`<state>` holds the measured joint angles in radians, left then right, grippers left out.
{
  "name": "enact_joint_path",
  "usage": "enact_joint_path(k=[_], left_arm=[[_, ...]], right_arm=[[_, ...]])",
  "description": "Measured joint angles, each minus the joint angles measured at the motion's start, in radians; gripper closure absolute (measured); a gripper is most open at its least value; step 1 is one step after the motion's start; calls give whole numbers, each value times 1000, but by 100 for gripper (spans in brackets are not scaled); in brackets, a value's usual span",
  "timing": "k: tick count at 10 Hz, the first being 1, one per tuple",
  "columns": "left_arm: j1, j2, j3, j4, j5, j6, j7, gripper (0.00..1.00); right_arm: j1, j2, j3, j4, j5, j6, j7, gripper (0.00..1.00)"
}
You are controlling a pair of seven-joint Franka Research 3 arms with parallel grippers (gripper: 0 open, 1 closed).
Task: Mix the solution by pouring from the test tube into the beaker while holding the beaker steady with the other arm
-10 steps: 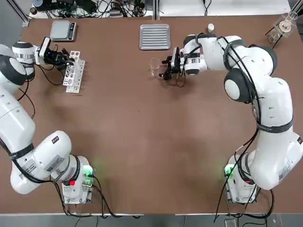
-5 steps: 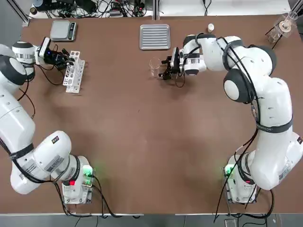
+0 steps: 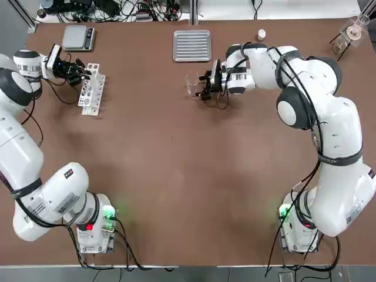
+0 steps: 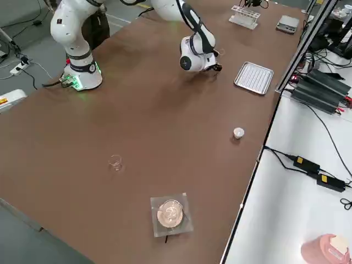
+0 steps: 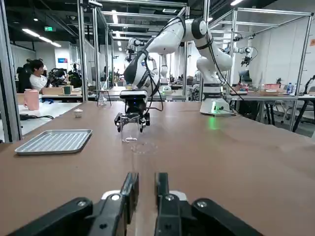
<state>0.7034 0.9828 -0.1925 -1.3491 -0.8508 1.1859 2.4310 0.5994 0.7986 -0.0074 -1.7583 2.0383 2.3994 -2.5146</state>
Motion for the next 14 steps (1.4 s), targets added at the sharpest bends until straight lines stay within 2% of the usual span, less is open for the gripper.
enact_joint_path(k=[14], left_arm=[[0,-45,0,2,0,-28,-17,78]], right_arm=[[25,1,0,0,14,0,0,0]])
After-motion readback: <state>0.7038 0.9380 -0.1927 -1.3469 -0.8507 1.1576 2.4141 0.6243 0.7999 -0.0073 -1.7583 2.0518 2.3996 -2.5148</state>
